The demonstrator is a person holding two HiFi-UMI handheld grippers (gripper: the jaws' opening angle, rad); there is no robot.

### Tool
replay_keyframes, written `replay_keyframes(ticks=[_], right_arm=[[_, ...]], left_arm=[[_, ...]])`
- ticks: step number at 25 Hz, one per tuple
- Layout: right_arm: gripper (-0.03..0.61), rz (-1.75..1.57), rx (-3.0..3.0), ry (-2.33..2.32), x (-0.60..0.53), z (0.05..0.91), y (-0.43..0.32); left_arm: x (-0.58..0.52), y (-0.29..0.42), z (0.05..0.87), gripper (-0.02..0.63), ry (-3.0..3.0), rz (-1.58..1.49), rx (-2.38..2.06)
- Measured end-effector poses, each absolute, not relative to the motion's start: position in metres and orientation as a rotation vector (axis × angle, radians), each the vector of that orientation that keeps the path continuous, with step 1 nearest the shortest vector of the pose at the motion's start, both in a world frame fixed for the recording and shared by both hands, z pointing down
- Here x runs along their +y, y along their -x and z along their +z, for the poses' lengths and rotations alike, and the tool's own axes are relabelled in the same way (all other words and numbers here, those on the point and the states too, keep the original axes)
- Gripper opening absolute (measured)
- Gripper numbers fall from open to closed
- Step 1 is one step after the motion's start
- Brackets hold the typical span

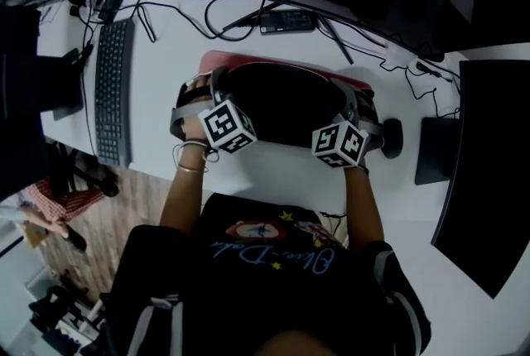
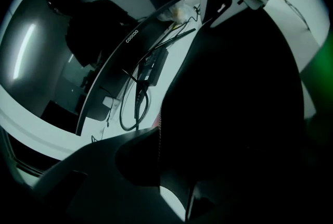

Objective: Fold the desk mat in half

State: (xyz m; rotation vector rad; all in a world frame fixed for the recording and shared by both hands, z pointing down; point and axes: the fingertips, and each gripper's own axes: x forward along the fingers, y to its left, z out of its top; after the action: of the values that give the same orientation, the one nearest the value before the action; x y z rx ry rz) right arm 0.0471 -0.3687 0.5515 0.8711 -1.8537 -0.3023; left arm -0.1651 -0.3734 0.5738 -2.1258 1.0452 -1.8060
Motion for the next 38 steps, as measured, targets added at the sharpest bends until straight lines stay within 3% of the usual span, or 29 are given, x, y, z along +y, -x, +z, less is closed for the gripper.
replay_keyframes(ticks=[4,7,9,12,15,26,30,33,38], right_arm=[[0.02,-0.314,-1.827,-0.883,-0.371,0.554,-0.048],[0.05,-0.309,-1.821,-0.911,-0.373,0.553,-0.05],[0.123,-0.295,-1.82,-0.926,-0.374,0.552,-0.053],[0.176,-0.294,-1.824,-0.957,-0.374,0.548,-0.055],[0.187,-0.291,-1.855,-1.021,-0.376,0.533,-0.054],[0.177,-0.117,-2.13,-1.211,-0.345,0.471,-0.003],[0.131,0.117,-2.279,-1.26,-0.32,0.464,0.026],[0.075,0.11,-2.26,-1.252,-0.309,0.468,0.041],[0.034,0.098,-2.243,-1.212,-0.294,0.476,0.061]], left_arm=[[-0.378,0.167,0.569,0.117,2.07,-1.772,1.084],[-0.384,0.171,0.559,0.196,2.032,-1.717,1.161],[-0.387,0.173,0.556,0.233,2.026,-1.685,1.203],[-0.389,0.18,0.55,0.255,2.057,-1.629,1.292],[-0.392,0.191,0.539,0.255,2.12,-1.533,1.432],[-0.341,0.233,0.495,0.252,2.686,-1.02,1.826],[-0.293,0.239,0.493,0.207,2.997,-0.84,1.81],[-0.263,0.246,0.505,0.172,3.132,-0.781,1.87],[-0.236,0.255,0.53,0.17,3.404,-0.577,2.092]])
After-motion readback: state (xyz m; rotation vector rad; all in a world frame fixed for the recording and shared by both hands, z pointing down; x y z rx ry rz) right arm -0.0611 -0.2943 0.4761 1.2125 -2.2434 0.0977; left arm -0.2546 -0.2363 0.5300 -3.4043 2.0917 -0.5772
